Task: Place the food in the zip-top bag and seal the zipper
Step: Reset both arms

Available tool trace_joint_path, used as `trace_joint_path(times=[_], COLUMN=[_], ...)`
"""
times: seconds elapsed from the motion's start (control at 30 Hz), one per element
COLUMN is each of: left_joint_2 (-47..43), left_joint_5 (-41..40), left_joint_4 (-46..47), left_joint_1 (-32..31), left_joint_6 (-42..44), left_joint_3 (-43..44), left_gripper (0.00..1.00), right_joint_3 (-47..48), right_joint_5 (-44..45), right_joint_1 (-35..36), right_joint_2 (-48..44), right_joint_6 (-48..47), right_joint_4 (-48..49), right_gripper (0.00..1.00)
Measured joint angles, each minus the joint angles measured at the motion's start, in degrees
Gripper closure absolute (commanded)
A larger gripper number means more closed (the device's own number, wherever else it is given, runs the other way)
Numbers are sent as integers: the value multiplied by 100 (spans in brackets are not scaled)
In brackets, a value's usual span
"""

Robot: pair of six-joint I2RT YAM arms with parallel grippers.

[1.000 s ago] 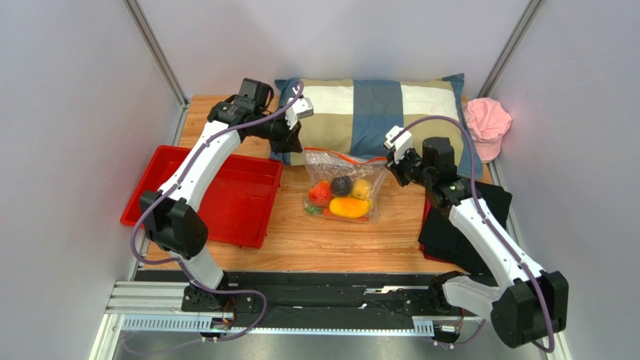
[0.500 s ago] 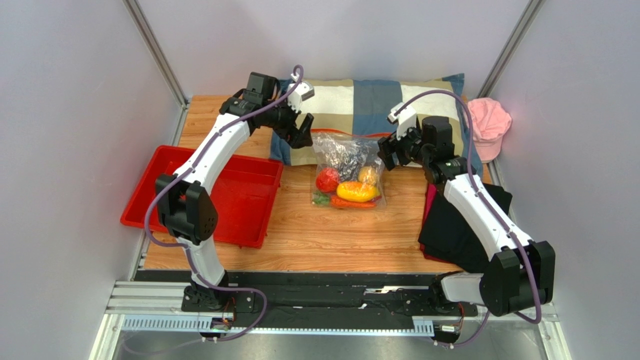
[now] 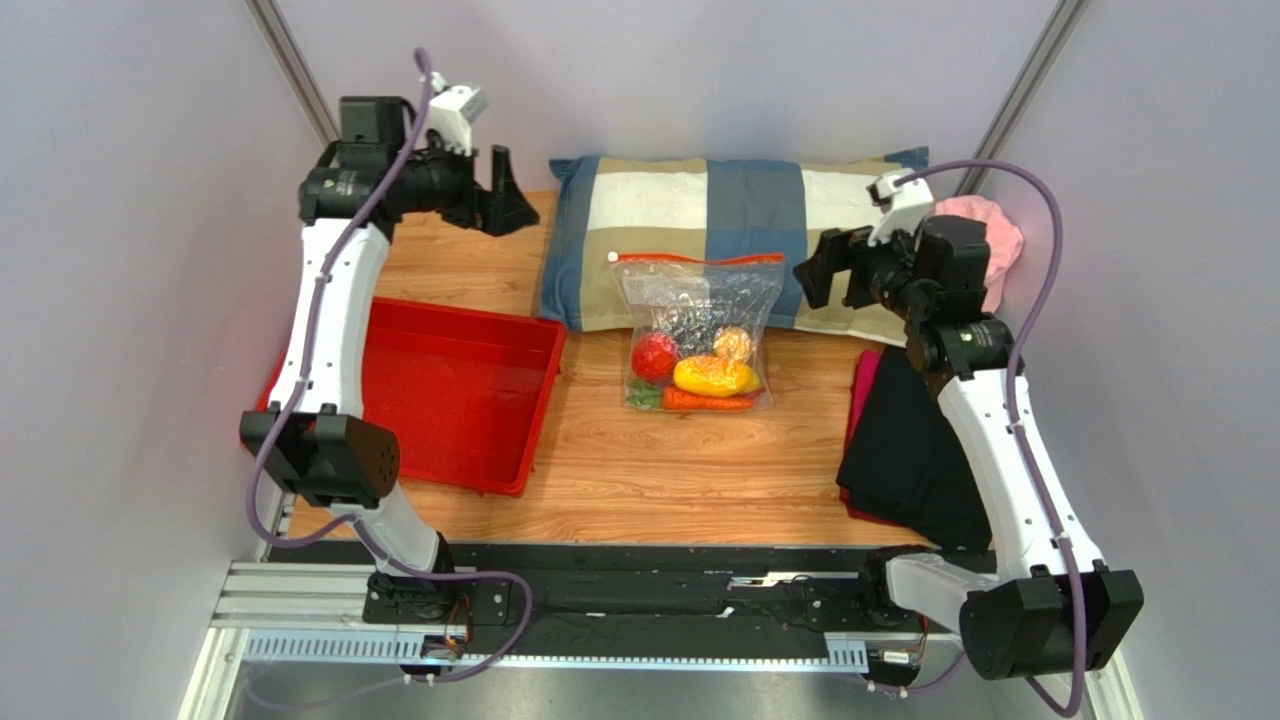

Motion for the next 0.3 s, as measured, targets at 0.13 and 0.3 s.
trace_joint_path(times=[0.13,0.3], left_joint_2=[-450,-997], left_joint_5=[138,-2], left_joint_4=[-358,-704], left_joint_1=[627,1034], left_joint_6=[-57,155], left_joint_3=[-398,-1353], left_gripper=[1,1], right_joint_3=[-50,-330], right_joint_5=[-90,-133], right_joint_1=[-638,-1062], right_joint_2=[7,-7], right_joint_6=[529,852], right_joint_4=[-313,-584], right_gripper=[7,7])
